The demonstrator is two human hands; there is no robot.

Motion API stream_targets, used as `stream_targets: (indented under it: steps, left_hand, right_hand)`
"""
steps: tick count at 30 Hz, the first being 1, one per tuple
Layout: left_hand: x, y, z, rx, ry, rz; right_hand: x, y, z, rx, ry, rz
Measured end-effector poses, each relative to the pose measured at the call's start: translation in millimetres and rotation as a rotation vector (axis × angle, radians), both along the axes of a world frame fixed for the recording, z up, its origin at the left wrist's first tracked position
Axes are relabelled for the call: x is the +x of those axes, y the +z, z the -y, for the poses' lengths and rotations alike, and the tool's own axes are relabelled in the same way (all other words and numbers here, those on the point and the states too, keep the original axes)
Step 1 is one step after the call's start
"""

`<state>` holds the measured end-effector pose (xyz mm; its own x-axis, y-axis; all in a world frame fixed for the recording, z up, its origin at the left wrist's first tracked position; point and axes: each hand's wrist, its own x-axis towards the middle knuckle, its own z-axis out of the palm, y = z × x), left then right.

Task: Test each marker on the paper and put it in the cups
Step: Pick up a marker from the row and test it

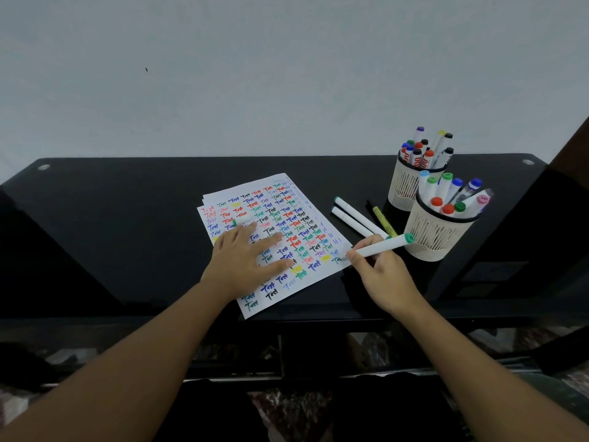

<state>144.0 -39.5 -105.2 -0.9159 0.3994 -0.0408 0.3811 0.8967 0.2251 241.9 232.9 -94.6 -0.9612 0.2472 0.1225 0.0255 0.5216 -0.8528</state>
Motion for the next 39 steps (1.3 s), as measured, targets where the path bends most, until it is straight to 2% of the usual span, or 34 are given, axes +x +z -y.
stream_targets:
  steps: [8,13,18,21,25,29,32,35,39]
  left_hand:
    - [-1,-1,0,-0.004,-0.005,0.000]
    - [-1,0,0,-0.010,-0.005,-0.009]
    - [-1,0,-1,-0.008,-0.006,0.001]
    - [-1,1,-1,0.020,-0.007,0.005]
    - [-5,-1,3,0.166,0.014,0.046]
    - [-7,12,9,0.537,0.113,0.078]
    - [-13,16,16,0.643,0.204,-0.027]
    - [-23,16,19,0.595,0.253,-0.112]
    - [-37,14,16,0.460,0.381,-0.045]
  right_hand:
    - [-1,2,1,0.028,0.003,0.003]
    - [0,1,1,-0.031,-0.014,-0.001]
    - [-1,0,1,0.020,0.003,-0.003]
    - [-2,-1,0,-0.040,-0.019,-0.053]
    - [0,-2,0,-0.161,0.063,-0.122]
    - [-1,-1,1,-0.088,0.097,-0.138]
    - [-11,2,0,-0.038,0.164,-0.079]
    - [-23,12,9,-0.115,0.214,0.014]
    - [-45,23,27,-0.219,0.219,-0.011]
